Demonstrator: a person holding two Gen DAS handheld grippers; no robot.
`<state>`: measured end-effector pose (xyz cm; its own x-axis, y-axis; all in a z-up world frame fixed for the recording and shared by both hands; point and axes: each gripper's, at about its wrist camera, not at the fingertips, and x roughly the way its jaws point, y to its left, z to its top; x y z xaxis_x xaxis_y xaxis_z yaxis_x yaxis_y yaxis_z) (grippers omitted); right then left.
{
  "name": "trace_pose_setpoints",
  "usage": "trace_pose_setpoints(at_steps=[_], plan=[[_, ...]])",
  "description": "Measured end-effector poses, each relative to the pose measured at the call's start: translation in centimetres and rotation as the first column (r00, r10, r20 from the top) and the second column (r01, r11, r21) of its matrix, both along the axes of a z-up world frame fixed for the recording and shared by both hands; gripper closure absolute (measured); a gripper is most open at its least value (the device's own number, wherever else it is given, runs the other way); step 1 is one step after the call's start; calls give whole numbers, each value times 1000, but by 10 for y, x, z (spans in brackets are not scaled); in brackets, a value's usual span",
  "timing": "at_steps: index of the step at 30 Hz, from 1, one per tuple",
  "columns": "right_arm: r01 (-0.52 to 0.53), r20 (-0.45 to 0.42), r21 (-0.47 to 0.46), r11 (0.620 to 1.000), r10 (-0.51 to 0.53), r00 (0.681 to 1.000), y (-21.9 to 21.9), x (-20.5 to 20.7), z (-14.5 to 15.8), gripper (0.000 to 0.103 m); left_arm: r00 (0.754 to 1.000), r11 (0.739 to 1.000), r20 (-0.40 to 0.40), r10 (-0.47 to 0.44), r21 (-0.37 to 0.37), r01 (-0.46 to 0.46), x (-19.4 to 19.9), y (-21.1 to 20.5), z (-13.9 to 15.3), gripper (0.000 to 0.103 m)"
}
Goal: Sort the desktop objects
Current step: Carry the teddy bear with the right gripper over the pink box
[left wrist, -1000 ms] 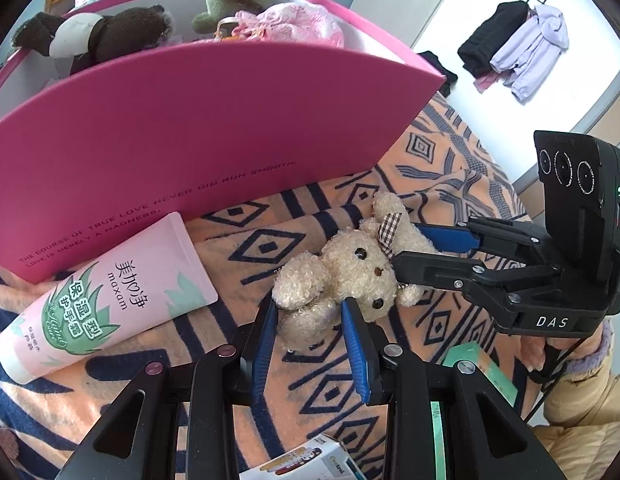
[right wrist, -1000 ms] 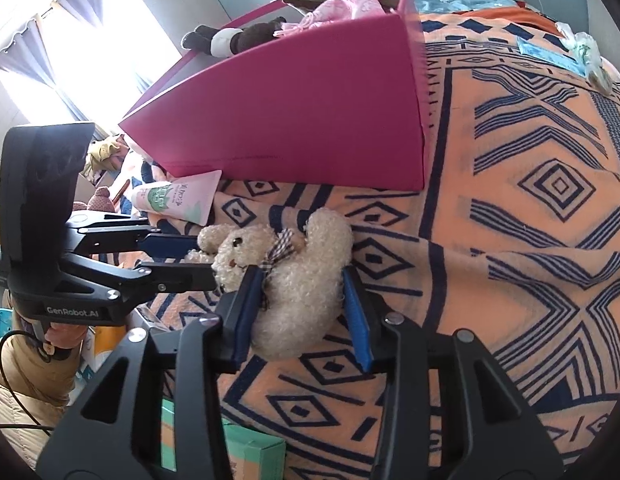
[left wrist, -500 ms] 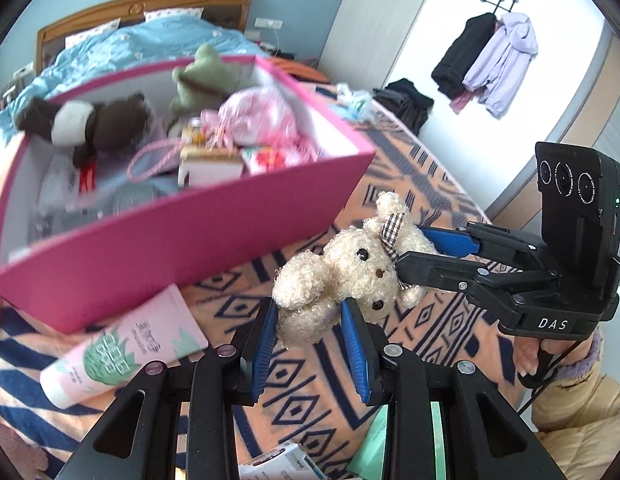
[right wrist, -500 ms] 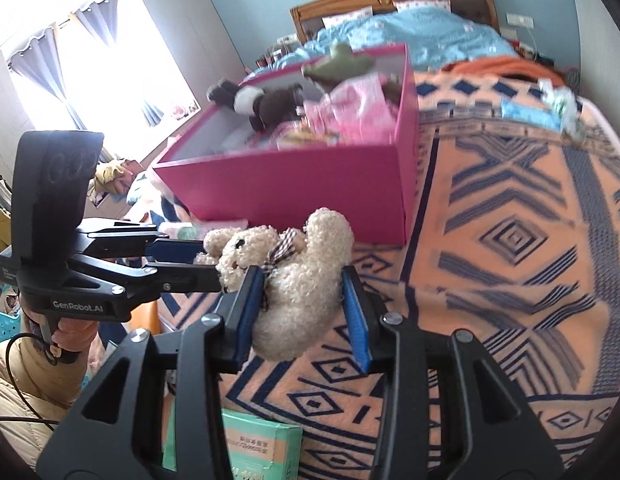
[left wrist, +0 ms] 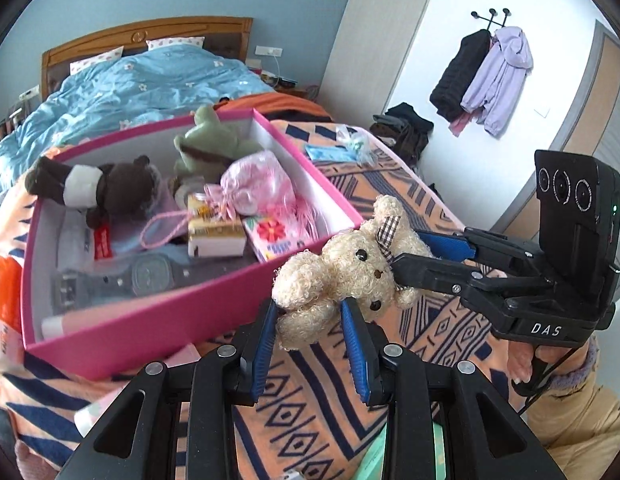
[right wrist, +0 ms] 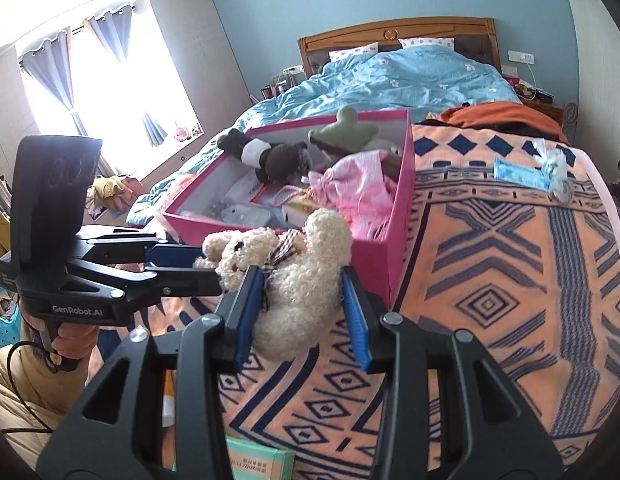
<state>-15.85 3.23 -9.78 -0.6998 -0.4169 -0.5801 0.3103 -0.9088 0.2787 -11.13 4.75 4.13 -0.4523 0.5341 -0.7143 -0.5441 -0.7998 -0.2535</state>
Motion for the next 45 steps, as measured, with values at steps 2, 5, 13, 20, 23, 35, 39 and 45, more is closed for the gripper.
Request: trace_pose_setpoints(at_steps=[2, 5, 13, 20, 23, 35, 39, 45], plan=[[-2, -6, -2, 1000, 2, 1000, 2, -5, 3, 61, 1000, 1000, -12, 3, -2, -3, -5, 1, 3, 71], [-8, -14, -16, 1000, 8, 1000, 5, -13, 8, 61, 1000, 1000, -25, 9, 2, -9, -12, 3, 10, 71], [5, -48, -10, 1000, -5, 999, 13, -35, 20, 61, 998, 999, -48, 33, 0, -33, -36, 10, 19, 71], [21, -64, -3, 1000, -21, 998, 19, -54, 28, 61, 997, 998, -49, 59, 3, -59, -58, 14, 21, 71], [25, -71, 5, 1000, -24, 997, 20, -62, 32, 61, 996, 998, -53, 69, 5, -68, -64, 16, 24, 71], [24, -82, 7, 1000, -24, 996, 27, -82, 37, 61, 994, 996, -61, 89, 2, -89, -78, 21, 25, 71], [24, -83, 3, 1000, -24, 996, 27, -85, 37, 61, 994, 995, -61, 95, 2, -96, -81, 21, 25, 71], [25, -88, 10, 1000, -24, 996, 26, -89, 39, 61, 993, 995, -66, 100, -1, -100, -83, 21, 26, 71]])
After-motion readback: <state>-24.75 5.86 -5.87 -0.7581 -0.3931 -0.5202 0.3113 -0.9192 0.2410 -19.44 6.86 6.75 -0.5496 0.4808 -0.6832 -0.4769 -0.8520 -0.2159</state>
